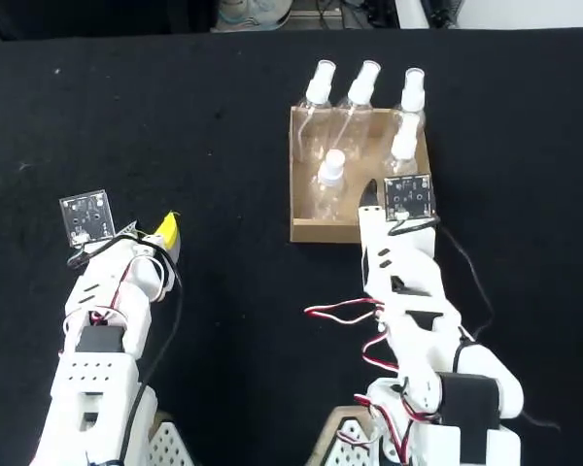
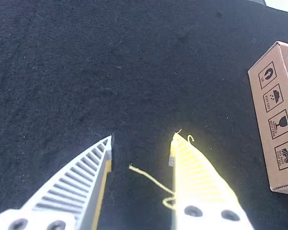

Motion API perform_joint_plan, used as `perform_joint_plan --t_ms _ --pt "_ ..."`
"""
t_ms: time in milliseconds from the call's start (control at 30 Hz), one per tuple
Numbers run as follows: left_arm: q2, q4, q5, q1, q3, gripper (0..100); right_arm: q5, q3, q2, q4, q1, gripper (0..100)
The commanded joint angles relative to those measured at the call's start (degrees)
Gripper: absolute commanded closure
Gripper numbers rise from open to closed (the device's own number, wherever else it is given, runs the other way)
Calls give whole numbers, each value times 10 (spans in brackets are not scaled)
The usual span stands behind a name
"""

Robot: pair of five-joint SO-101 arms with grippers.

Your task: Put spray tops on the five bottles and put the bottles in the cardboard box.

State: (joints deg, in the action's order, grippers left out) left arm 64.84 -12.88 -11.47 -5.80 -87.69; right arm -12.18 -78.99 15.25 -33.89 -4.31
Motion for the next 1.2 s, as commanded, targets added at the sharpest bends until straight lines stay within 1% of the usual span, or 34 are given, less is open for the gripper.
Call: perform_joint_plan --t_ms 0,867,900,1033,1167 --pt "9 13 -3 -2 7 809 2 0 2 -17 -1 793" --pt "9 14 -1 -3 8 809 11 0 2 -13 -4 790" --pt "9 14 -1 -2 8 809 20 0 2 -13 -4 778" --pt "9 14 0 -2 8 809 35 -1 2 -12 -1 669" --pt "9 14 0 -3 8 809 35 -1 2 -12 -1 652"
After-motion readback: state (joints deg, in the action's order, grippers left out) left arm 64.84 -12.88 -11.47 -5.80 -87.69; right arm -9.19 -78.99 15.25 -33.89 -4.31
